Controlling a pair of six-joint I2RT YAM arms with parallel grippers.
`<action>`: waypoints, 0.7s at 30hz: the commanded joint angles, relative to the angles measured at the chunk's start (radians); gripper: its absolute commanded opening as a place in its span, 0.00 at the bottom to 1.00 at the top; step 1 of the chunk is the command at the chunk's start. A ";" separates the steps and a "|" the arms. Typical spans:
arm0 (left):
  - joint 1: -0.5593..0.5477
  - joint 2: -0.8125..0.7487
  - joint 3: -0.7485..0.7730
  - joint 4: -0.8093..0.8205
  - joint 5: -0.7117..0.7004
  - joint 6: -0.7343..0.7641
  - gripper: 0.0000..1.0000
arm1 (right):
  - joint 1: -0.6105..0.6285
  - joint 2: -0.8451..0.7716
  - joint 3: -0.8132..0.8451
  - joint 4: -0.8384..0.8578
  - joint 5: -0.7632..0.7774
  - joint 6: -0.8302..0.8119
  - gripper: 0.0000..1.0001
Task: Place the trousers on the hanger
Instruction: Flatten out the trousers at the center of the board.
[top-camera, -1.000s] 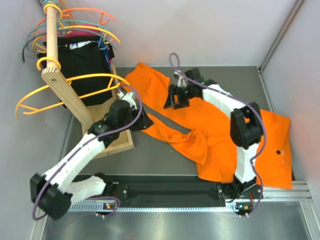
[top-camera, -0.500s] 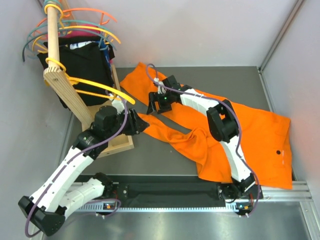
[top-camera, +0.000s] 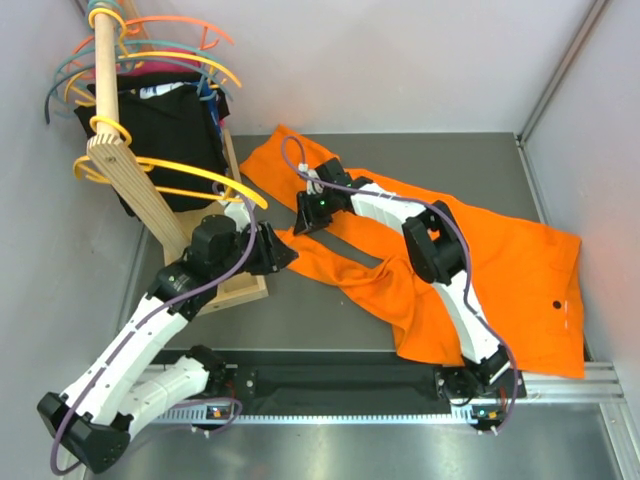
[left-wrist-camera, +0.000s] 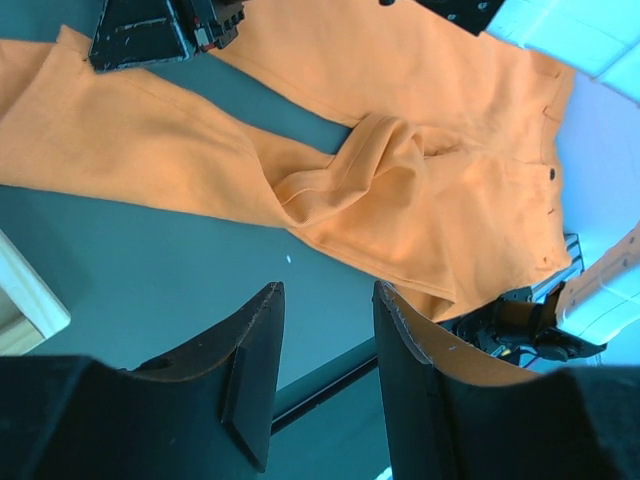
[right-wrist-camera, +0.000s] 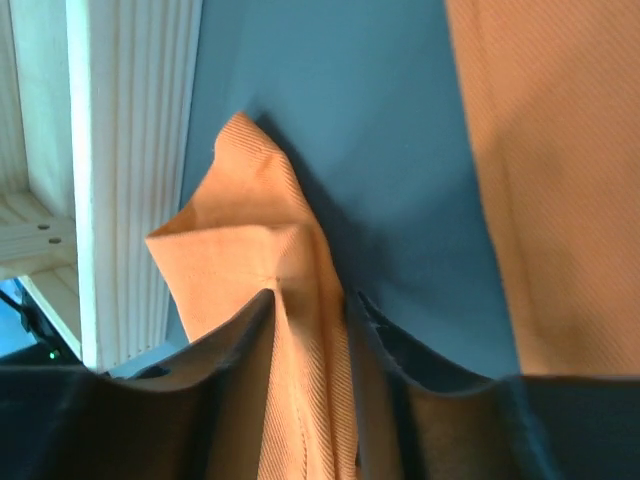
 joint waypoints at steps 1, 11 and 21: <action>0.000 -0.015 -0.013 0.003 -0.004 -0.010 0.46 | 0.016 -0.034 -0.019 0.062 -0.009 0.021 0.29; 0.000 -0.007 -0.059 0.005 0.028 0.036 0.49 | -0.072 -0.213 -0.102 0.059 -0.056 0.092 0.03; 0.000 0.005 -0.105 0.014 0.079 0.025 0.49 | -0.155 -0.380 -0.203 -0.013 -0.241 0.096 0.26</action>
